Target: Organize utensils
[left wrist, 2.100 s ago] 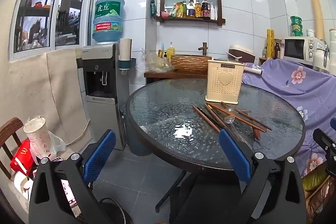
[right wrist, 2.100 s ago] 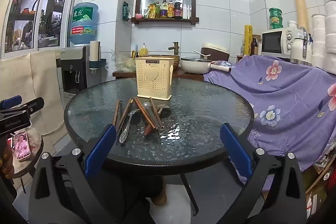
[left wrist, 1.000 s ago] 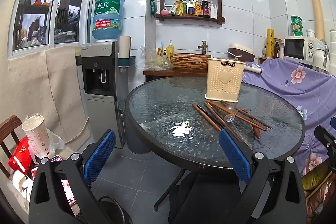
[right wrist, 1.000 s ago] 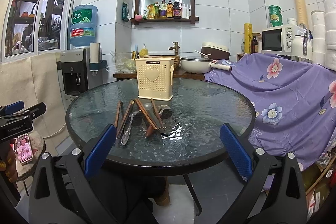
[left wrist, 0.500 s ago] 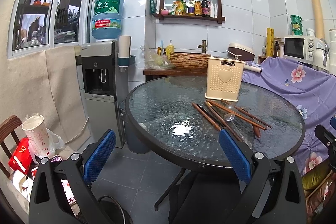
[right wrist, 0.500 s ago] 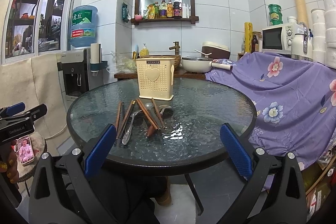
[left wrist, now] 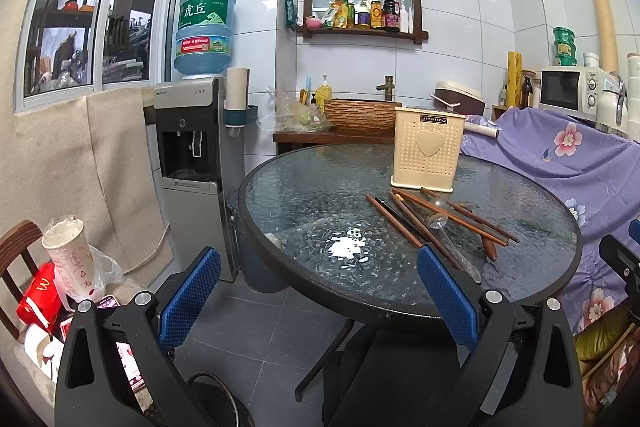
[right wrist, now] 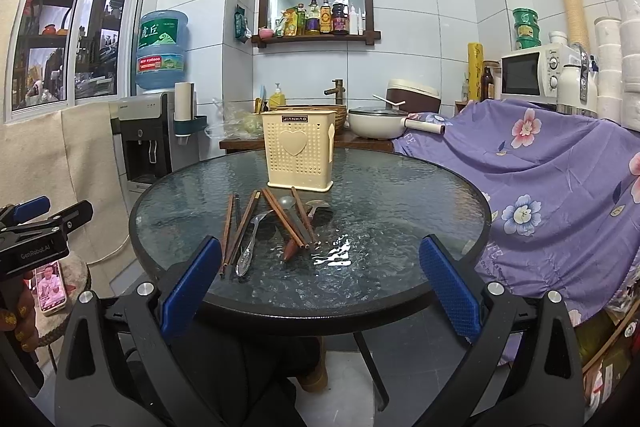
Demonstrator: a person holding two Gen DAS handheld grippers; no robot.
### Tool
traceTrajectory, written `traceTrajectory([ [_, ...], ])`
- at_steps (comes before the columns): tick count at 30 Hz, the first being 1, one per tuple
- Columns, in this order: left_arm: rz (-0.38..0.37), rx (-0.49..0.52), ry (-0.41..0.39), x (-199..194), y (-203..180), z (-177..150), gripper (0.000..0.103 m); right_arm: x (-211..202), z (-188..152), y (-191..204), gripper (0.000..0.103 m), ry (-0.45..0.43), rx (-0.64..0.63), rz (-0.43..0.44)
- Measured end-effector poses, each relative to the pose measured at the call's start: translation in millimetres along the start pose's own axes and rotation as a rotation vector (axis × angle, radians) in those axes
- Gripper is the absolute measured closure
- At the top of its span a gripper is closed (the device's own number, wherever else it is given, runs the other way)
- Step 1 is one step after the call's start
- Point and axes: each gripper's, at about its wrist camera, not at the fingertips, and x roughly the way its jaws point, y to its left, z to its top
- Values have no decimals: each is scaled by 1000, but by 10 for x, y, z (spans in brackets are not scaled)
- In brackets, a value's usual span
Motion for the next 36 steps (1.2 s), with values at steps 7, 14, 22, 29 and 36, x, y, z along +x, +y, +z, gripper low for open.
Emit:
traceTrajectory([
  [7,-1,3,2,6,-14,-4,6,0,3,7,6,1,4,5],
  [14,-1,5,2,6,-13,-4,6,7,-3,24,5,6,4,10],
  [22,-4,3,3,6,-11,-2,6,14,-10,34,5,2,6,9],
  [29,-10,3,7,9,-5,3,6,14,-17,28,5,1,7,9],
  [36,-30,-1,20,51,-12,-3,6,22,-21,26,6,3,4,9],
])
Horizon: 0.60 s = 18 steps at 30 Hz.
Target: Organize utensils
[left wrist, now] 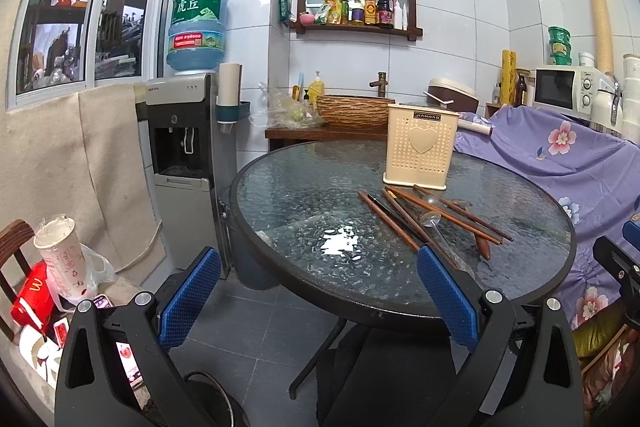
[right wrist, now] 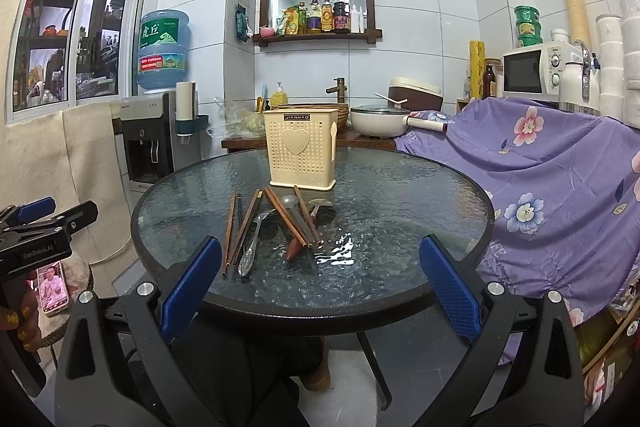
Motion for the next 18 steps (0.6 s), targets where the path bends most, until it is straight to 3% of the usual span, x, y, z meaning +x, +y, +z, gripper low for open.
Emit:
traceTrajectory([
  [6,-38,1,51,128,-11,-27,6,103,-7,-11,6,27,-6,7],
  [13,-81,-19,247,618,9,-72,6,500,-13,5,5,142,-45,32],
  [18,-105,-43,321,899,43,-37,21,779,29,-57,6,223,-30,58],
])
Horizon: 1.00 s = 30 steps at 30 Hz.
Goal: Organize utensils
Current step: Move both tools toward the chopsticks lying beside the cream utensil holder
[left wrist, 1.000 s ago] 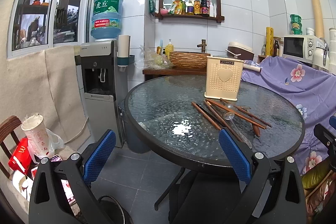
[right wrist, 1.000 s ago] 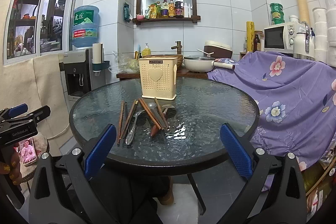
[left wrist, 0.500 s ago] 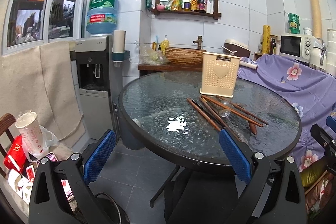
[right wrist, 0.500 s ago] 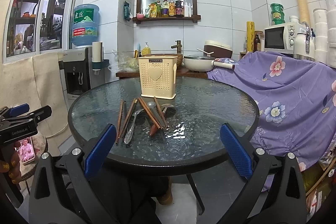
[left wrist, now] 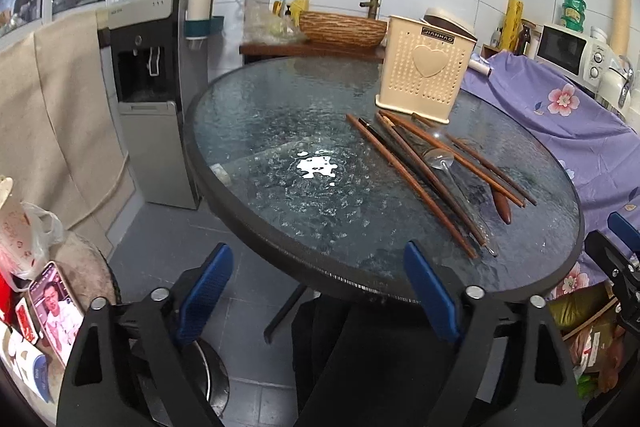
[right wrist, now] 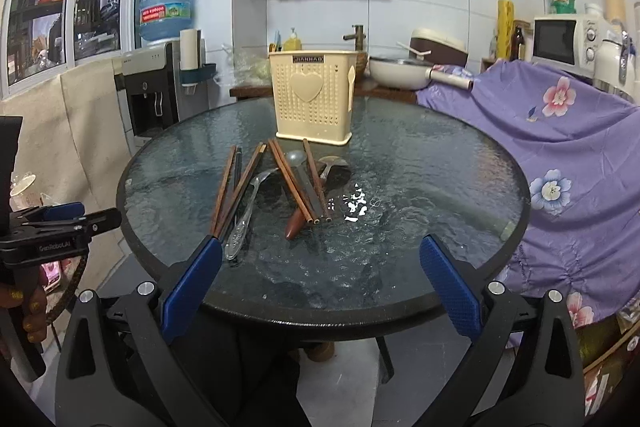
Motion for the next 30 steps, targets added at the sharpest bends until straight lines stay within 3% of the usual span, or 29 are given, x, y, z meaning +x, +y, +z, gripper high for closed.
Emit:
traceTrajectory([
  [6,-4,27,46,247,-4,230,37,341,181,-177,6,91,27,48],
  [14,-45,61,117,643,-91,569,40,801,530,-230,8,128,-35,90],
  [17,-74,57,163,808,-102,698,48,1040,684,-224,17,172,-49,131],
  [24,-103,72,188,1053,-179,999,51,1588,1021,-113,34,264,-100,179],
  [30,-132,63,256,1331,-267,1172,58,1983,1207,29,46,323,-146,180],
])
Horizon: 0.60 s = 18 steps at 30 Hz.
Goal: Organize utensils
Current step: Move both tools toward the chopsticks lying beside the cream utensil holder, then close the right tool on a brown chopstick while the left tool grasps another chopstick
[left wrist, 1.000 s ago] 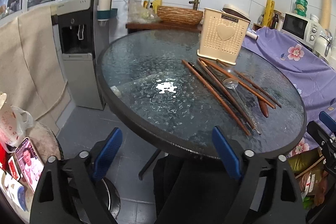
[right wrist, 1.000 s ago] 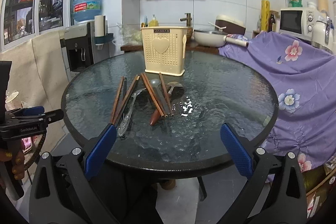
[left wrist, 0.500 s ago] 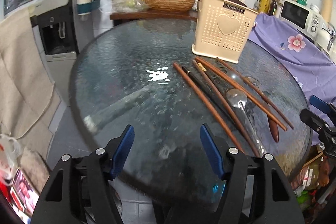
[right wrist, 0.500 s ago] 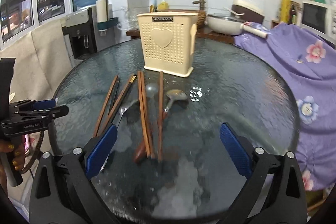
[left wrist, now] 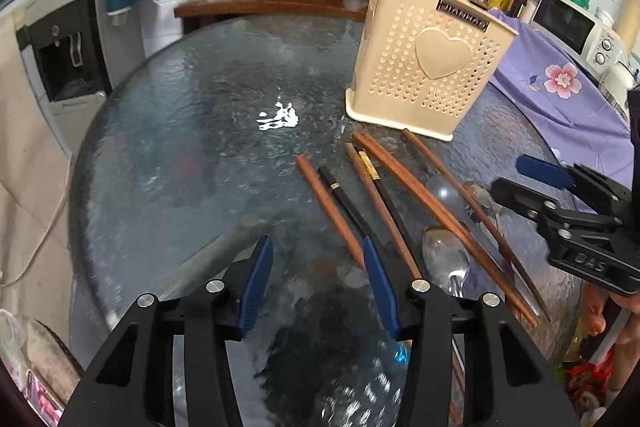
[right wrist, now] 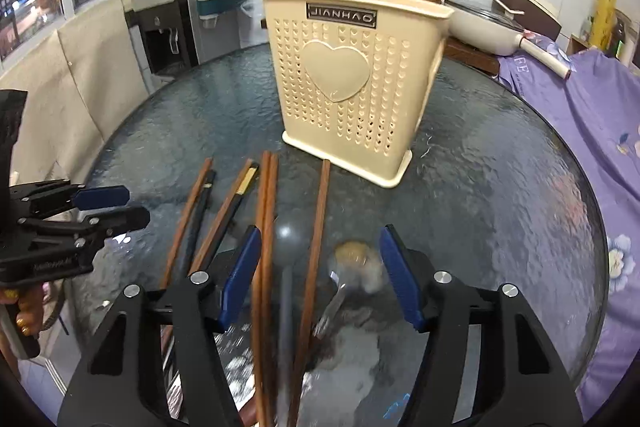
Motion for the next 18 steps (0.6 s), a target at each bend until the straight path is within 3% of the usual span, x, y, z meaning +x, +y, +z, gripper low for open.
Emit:
traceTrajectory([
  [1,-7,5,13,48,-23,29,58,64,45,0,52,15,-5,-1],
  [13,26,33,64,307,-124,121,61,576,242,-58,63,133,-25,-19],
  [18,32,33,82,365,-107,132,67,664,270,-74,63,145,-26,-20],
])
